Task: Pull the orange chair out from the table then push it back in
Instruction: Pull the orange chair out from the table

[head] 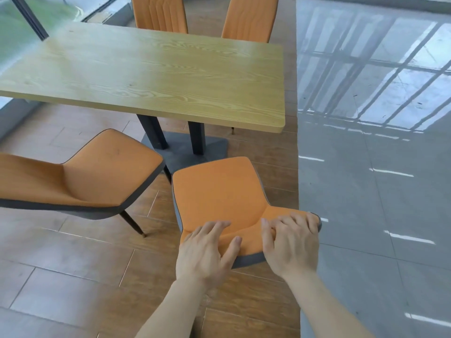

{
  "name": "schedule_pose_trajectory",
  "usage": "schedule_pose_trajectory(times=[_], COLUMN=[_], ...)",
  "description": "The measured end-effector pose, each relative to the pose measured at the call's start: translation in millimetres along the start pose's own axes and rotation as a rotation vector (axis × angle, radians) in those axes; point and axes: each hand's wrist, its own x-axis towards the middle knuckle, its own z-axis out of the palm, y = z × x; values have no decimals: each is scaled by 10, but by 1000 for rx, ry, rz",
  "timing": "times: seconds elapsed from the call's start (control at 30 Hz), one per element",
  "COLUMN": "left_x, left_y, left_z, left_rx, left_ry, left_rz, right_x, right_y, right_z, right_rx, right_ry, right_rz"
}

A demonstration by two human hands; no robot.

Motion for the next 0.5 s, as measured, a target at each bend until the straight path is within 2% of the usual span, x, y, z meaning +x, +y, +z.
schedule_pose_trajectory(times=[0.5], left_x=[1380], left_y=[-517], left_z=[-387], left_rx=[21], left_ry=[41], left_rz=[58], right_x=[1266], right_y=[-554], right_z=[254], right_rx=[-6], right_ry=[99], right_rz=[52])
